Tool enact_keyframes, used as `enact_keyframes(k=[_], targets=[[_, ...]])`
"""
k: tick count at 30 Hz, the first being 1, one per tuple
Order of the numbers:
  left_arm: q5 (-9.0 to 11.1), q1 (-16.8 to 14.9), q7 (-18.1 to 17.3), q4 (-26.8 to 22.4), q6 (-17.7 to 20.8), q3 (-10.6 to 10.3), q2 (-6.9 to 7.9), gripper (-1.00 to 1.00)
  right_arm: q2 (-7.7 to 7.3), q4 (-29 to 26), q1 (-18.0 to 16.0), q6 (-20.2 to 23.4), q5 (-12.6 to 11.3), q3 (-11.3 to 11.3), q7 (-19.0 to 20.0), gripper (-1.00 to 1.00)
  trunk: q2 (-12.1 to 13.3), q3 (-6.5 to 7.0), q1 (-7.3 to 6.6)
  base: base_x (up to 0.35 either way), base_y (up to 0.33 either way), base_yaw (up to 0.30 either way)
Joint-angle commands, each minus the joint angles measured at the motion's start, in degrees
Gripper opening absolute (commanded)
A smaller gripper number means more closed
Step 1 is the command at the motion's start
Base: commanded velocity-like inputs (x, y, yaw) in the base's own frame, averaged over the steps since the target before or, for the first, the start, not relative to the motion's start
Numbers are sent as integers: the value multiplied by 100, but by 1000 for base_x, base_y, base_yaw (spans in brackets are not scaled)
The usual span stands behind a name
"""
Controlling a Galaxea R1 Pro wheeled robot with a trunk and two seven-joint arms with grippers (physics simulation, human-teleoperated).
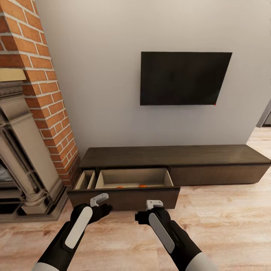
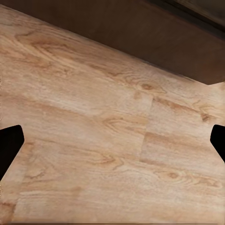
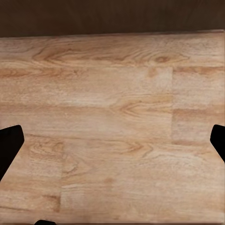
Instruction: Place each of the two pumpkins and all three candles from the living room inside a cabinet in the living room (use any cabinet), then make sure every cabinet is closed, and position the cauldron so it is next to a table in the living room.
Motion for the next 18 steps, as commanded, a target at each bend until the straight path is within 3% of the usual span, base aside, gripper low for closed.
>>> enact_keyframes(k=[1, 18], targets=[[60, -4, 59, -7, 3, -3, 2, 100, -2, -6, -5, 5, -62, 12, -59, 100, -45, -24, 21, -86, 0, 0], [1, -4, 78, -7, -37, -24, -5, 100, -6, -288, -5, -36, -59, 7, -56, 100, -727, -329, 394, -78, 0, 0]])
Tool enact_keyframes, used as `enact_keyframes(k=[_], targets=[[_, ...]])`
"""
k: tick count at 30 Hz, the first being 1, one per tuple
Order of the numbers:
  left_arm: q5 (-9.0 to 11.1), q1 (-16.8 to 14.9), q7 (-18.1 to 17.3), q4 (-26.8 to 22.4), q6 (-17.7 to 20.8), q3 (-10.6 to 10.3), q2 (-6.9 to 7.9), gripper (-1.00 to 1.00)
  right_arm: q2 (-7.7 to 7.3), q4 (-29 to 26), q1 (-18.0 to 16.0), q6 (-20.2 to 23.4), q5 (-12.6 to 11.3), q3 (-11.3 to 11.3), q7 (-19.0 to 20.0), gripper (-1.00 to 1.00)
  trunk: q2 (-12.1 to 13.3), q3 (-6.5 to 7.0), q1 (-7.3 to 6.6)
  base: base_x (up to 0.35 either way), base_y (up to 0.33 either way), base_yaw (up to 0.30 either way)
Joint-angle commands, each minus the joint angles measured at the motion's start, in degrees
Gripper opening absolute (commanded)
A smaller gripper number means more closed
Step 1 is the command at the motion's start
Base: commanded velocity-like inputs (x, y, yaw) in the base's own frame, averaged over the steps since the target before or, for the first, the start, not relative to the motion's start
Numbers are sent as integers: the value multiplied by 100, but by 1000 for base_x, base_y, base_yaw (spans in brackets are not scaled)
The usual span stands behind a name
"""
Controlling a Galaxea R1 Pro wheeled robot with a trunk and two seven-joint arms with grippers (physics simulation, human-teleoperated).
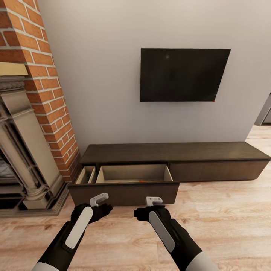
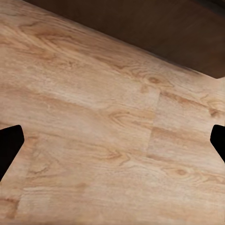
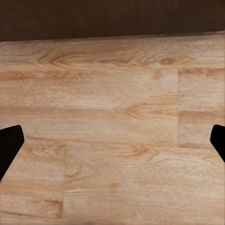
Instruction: Place each of the two pumpkins and all three candles from the living room inside a cabinet in the living room (use any cabinet), then make sure every cabinet is closed, and position the cauldron so it is next to a table in the living room.
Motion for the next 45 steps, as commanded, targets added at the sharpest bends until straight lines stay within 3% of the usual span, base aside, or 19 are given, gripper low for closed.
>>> enact_keyframes(k=[1, 10, 13, 21, 34, 45], targets=[[55, -4, 65, -6, -5, -7, 1, 100, -3, -19, -5, -2, -59, 12, -57, 100, -45, -24, 22, -6, 0, 0], [26, -4, 68, 22, -65, -31, 2, 100, 26, -48, -5, -39, -50, 21, -71, 100, -406, -186, 220, -1, 0, 0], [8, -4, 67, 66, -252, -114, 8, 100, 10, -48, -5, -48, -50, 16, -67, 100, -526, -240, 286, 0, 0, -49], [-306, -4, 67, 72, -482, -170, 9, 100, 0, -48, -5, -58, -50, 4, -63, 100, -847, -383, 462, 0, 0, -18], [-462, -4, 75, 106, -917, -170, 29, 100, 5, -49, -5, -67, -42, 5, -89, 100, -1368, -617, 747, 0, 0, 0], [-565, -1, 83, 175, -973, -112, 52, 100, 3, -56, -5, -74, -35, 5, -86, 100, -1809, -814, 989, 0, 0, 0]])
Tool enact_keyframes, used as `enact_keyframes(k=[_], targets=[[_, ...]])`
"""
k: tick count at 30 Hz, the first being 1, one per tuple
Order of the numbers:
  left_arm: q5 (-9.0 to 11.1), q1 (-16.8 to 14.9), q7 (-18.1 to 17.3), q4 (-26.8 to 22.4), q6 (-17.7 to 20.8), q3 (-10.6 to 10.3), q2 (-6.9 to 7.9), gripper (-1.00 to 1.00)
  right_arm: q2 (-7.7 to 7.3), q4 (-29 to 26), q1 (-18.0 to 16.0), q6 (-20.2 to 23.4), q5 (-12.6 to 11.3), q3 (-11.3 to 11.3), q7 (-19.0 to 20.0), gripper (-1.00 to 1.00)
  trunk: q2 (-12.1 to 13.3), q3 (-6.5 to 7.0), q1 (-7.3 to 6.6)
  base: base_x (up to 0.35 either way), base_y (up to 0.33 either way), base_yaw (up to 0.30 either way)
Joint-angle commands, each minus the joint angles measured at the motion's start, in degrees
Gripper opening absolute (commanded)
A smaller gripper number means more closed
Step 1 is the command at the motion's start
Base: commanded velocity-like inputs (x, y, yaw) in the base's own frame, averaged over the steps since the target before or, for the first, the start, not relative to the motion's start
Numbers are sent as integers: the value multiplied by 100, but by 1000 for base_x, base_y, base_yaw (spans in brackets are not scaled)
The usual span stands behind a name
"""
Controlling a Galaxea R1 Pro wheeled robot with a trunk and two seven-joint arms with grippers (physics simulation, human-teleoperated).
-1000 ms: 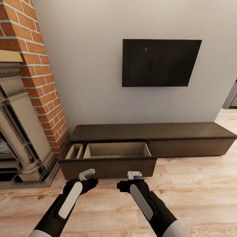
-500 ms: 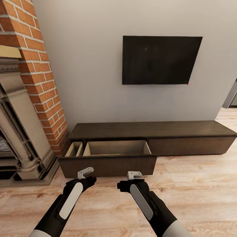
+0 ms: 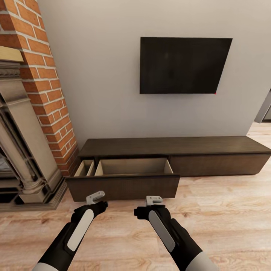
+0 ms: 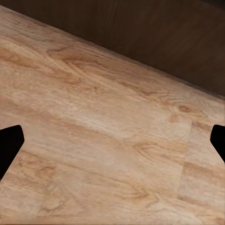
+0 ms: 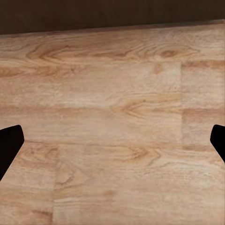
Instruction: Place each of the two pumpkins and all three candles from the living room inside a cabinet in the living room (use any cabinet), then make sure every cabinet is closed, and position the cauldron so it is next to a table in the living room.
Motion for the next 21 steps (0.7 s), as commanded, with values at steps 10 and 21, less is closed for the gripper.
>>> enact_keyframes(k=[10, 21], targets=[[-186, 1, 55, 87, -342, 2, 25, 100, -7, -11, -5, -699, 4, 37, -46, 100, -405, -186, 220, 0, 0, 0], [-291, 2, 55, 521, -758, -3, 25, 100, -7, 2, -5, -1200, 31, 67, -39, 100, -846, -383, 461, 0, 0, 0]])
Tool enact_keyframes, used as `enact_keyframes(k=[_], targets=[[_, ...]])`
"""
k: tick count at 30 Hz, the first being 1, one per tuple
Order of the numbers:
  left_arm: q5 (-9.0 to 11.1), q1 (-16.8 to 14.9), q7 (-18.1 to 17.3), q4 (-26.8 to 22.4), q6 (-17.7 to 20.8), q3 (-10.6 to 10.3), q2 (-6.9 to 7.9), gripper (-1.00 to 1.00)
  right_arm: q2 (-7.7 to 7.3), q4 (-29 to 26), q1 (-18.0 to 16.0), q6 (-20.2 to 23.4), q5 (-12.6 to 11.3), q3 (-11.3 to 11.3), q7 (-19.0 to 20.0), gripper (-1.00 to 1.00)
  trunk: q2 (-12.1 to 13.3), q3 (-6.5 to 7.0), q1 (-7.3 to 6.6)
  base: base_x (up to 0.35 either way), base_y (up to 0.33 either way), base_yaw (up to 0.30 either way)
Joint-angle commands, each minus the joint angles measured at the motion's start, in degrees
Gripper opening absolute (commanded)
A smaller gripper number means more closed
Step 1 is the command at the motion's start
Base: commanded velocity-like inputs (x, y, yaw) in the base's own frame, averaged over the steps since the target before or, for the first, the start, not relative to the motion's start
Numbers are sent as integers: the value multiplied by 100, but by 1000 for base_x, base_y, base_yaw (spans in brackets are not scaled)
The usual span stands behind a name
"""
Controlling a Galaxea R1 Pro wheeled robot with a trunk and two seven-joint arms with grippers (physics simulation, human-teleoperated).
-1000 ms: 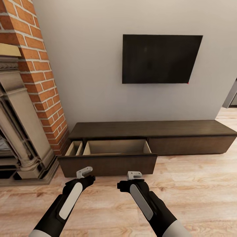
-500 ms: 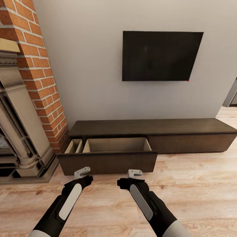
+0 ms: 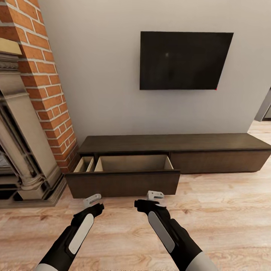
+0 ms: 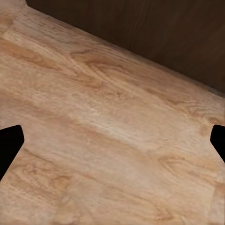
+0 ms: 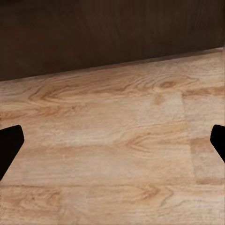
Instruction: Place each of the two pumpkins and all three candles from the living room inside a cabinet in the living room (use any cabinet), then make sure every cabinet is closed, and position the cauldron so it is next to a table in the living room.
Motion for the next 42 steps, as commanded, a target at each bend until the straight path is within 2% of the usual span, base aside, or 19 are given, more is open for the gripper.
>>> enact_keyframes(k=[1, 5, 9, 14, 15, 16, 17, 19, 21, 25, 28, 32, 42], targets=[[38, -4, 47, 1, -24, -11, 7, 100, -5, -6, -5, -89, -52, 17, -50, 100, -44, -24, 22, 0, 0, 0], [36, -4, 47, 11, -86, -7, 19, 100, -7, 51, -5, -240, 1, 51, -51, 100, -205, -96, 110, 0, 0, 0], [35, -4, 48, 12, -105, -6, 23, 100, -2, 153, -5, -389, 273, 145, -52, 100, -365, -168, 197, 0, 0, 0], [7, -4, 47, 28, -229, -16, 31, 100, -13, 185, -1, -1326, 333, 172, -88, 100, -566, -258, 307, 0, 0, 0], [-56, -4, 47, 42, -332, -27, 33, 100, -13, 188, 1, -1527, 337, 174, -101, 100, -606, -275, 329, 0, 0, 0], [-271, -4, 47, 87, -512, -45, 24, 100, -14, 191, 2, -1731, 341, 175, -111, 100, -646, -293, 351, 0, 0, 0], [-349, -4, 47, 104, -567, -50, 19, 100, -14, 191, 2, -1775, 342, 175, -113, 100, -686, -311, 373, 0, 0, 0], [-684, -4, 42, 208, -824, -57, -8, 100, -14, 200, 3, -1894, 336, 176, -119, 100, -766, -347, 417, 0, 0, 0], [-807, -4, 37, 269, -955, -58, -19, 100, -11, 268, 3, -1950, 344, 176, -125, 100, -846, -383, 461, 0, 0, 0], [-871, -4, 31, 302, -1035, -58, -34, 100, 14, 598, 3, -2306, 374, 182, -119, 100, -1007, -455, 549, 0, 0, 0], [-894, -4, 23, 310, -1053, -58, -42, 100, 20, 735, 3, -2571, 594, 181, -118, 100, -1127, -509, 615, 0, 0, 0], [-910, -4, 21, 313, -1057, -62, -49, 100, 25, 775, 3, -2639, 769, 177, -129, 100, -1288, -581, 703, 0, 0, 0], [-925, 5, -38, 319, -1067, -69, -50, 100, 10, 790, 3, -2681, 793, 175, -131, 100, -1689, -760, 922, 0, 0, 0]])
